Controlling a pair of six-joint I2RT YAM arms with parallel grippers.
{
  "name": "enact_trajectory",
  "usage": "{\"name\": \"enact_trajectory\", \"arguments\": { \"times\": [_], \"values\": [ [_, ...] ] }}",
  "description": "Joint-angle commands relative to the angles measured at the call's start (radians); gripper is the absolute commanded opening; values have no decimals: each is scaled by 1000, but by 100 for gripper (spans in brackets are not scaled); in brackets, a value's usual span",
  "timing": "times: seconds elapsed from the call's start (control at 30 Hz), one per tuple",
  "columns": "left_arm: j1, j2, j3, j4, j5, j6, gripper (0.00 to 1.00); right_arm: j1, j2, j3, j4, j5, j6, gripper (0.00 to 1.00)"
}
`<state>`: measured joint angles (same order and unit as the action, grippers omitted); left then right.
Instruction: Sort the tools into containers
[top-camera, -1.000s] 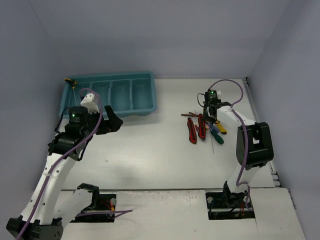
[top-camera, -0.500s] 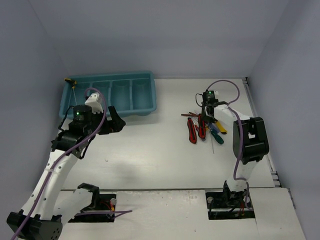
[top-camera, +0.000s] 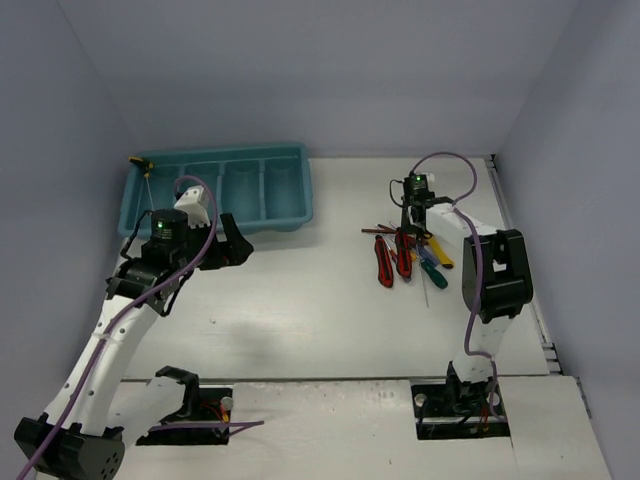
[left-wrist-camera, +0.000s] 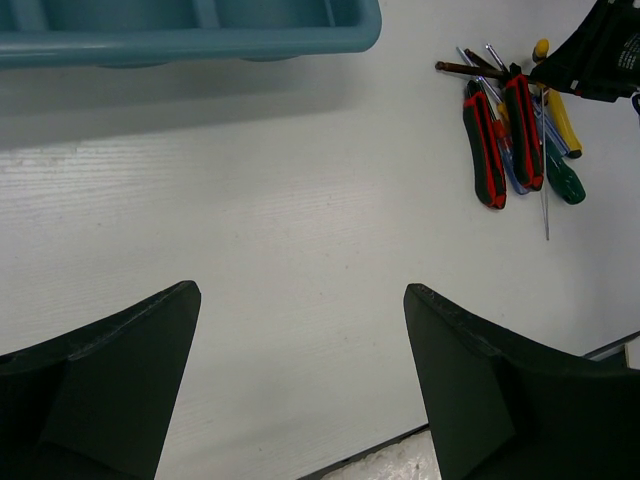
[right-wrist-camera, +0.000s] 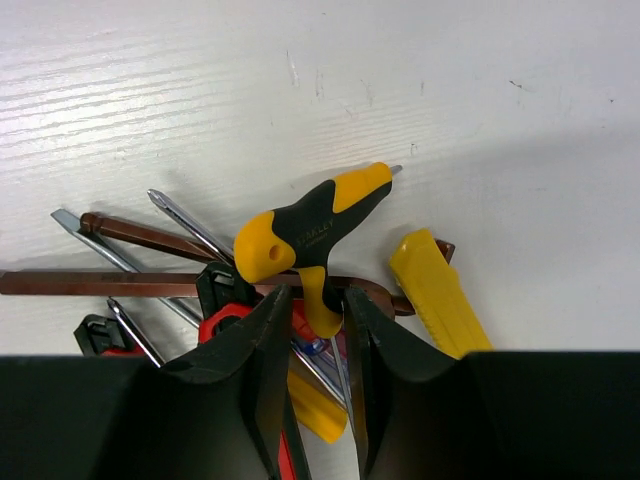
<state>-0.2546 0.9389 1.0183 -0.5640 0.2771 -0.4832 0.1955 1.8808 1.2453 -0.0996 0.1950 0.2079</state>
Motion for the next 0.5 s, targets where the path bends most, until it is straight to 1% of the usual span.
{"name": "enact_trajectory", "arguments": {
  "times": [0.0, 0.2, 0.27, 0.33, 0.43, 0.47],
  "values": [
    [-9, 2, 49, 33, 11, 12, 81, -4, 16, 39, 23, 29, -13, 23],
    [-9, 1, 52, 32, 11, 12, 81, -2, 14, 30, 26, 29, -18, 19],
    [-11, 4, 55, 31, 10, 12, 81, -2, 14, 28, 24, 32, -21, 10],
    [-14, 5, 60, 32, 11, 10, 81, -3, 5, 28, 24, 35, -29, 0],
    [-17, 13, 83, 33, 11, 2, 81, 6, -29, 34, 25, 32, -48, 0],
    [-19, 16, 93, 33, 11, -5, 81, 10, -62, 36, 26, 29, -55, 0]
  ]
}}
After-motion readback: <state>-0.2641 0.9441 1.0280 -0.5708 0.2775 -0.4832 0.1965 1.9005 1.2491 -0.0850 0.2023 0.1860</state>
